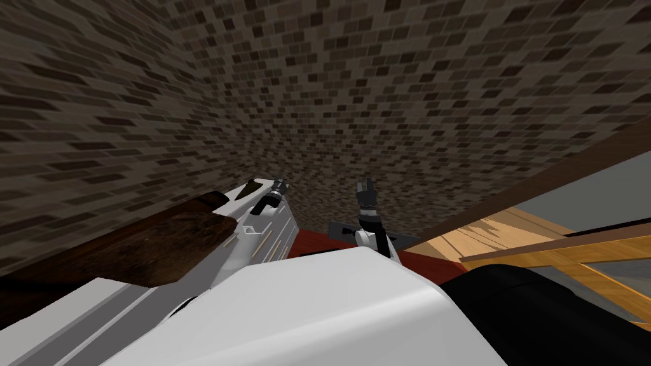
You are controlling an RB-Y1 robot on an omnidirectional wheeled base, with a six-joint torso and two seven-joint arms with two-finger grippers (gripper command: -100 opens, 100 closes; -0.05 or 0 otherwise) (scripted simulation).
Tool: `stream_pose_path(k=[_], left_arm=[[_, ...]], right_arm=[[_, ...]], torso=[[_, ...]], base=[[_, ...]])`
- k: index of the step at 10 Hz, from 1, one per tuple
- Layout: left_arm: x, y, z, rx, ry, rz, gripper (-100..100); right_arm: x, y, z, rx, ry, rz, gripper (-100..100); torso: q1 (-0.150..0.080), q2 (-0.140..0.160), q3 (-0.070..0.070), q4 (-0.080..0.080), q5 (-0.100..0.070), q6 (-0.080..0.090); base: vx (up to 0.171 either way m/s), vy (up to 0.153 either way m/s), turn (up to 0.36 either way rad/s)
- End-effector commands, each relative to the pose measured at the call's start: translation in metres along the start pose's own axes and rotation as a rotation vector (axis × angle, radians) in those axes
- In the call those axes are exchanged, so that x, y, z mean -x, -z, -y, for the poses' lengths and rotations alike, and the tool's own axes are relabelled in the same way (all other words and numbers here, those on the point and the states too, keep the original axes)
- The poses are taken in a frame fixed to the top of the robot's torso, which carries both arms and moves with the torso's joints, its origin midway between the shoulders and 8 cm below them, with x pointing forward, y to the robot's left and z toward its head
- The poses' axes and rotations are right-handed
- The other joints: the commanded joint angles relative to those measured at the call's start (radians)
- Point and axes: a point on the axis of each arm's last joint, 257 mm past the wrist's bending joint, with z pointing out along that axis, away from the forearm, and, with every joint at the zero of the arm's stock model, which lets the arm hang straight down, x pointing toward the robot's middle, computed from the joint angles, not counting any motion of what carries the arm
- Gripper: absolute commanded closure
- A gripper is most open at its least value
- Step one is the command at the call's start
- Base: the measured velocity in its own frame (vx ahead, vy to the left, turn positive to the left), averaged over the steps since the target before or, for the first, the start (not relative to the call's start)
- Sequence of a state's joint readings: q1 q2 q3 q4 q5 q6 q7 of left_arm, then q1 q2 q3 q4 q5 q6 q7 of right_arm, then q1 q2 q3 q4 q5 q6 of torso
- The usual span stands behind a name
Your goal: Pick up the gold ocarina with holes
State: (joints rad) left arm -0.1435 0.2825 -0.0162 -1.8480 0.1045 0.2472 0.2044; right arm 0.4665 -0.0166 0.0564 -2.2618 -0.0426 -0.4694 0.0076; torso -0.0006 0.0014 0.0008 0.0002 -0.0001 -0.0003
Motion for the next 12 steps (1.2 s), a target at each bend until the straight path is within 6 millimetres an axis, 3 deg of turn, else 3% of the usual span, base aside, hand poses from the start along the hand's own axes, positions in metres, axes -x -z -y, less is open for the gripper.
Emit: stream_pose_path(k=[1, 2, 3, 5, 6, 8, 9, 11, 12], left_arm=[[0.001, -0.012, 0.003, 0.023, 0.007, 0.002, -100], [0.003, -0.012, -0.002, 0.045, 0.007, 0.007, -100], [0.013, -0.024, -0.008, 0.078, 0.018, 0.019, -100], [0.013, -0.029, -0.011, 0.109, 0.018, 0.023, -100], [0.025, -0.04, -0.014, 0.14, 0.03, 0.04, -100], [0.025, -0.045, -0.017, 0.173, 0.03, 0.046, -100], [0.039, -0.055, -0.019, 0.204, 0.045, 0.068, -100], [0.04, -0.059, -0.023, 0.238, 0.045, 0.076, -100], [0.054, -0.068, -0.021, 0.264, 0.062, 0.101, -100]], right_arm=[[0.0, 0.0, 0.0, 0.0, 0.0, 0.0, 0], [0.0, 0.0, 0.0, 0.0, 0.0, 0.0, 0], [0.0, 0.0, 0.0, 0.0, 0.0, 0.0, 0], [0.0, 0.0, 0.0, 0.0, 0.0, 0.0, 0], [0.0, 0.0, 0.0, 0.0, 0.0, 0.0, 0], [0.0, 0.0, 0.0, 0.0, 0.0, 0.0, 0], [0.0, 0.0, 0.0, 0.0, 0.0, 0.0, 0], [0.0, 0.0, 0.0, 0.0, 0.0, 0.0, 0], [0.0, 0.0, 0.0, 0.0, 0.0, 0.0, 0]], torso=[[0.0, 0.0, 0.0, 0.0, 0.0, 0.0], [0.0, 0.0, 0.0, 0.0, 0.0, 0.0], [0.0, 0.0, 0.0, 0.0, 0.0, 0.0], [0.0, 0.0, 0.0, 0.0, 0.0, 0.0], [0.0, 0.0, 0.0, 0.0, 0.0, 0.0], [0.0, 0.0, 0.0, 0.0, 0.0, 0.0], [0.001, -0.001, 0.0, 0.0, 0.0, 0.0], [0.001, 0.0, 0.0, 0.0, 0.0, 0.0], [0.001, -0.001, 0.0, 0.0, 0.0, 0.0]], base=[[-0.034, -0.017, -0.021], [-0.014, -0.009, 0.002], [-0.025, -0.014, -0.04], [-0.022, -0.009, -0.009], [-0.024, -0.011, -0.027], [-0.018, -0.004, -0.011], [-0.02, -0.004, -0.023], [-0.015, -0.002, -0.007], [-0.017, 0.0, -0.019]])
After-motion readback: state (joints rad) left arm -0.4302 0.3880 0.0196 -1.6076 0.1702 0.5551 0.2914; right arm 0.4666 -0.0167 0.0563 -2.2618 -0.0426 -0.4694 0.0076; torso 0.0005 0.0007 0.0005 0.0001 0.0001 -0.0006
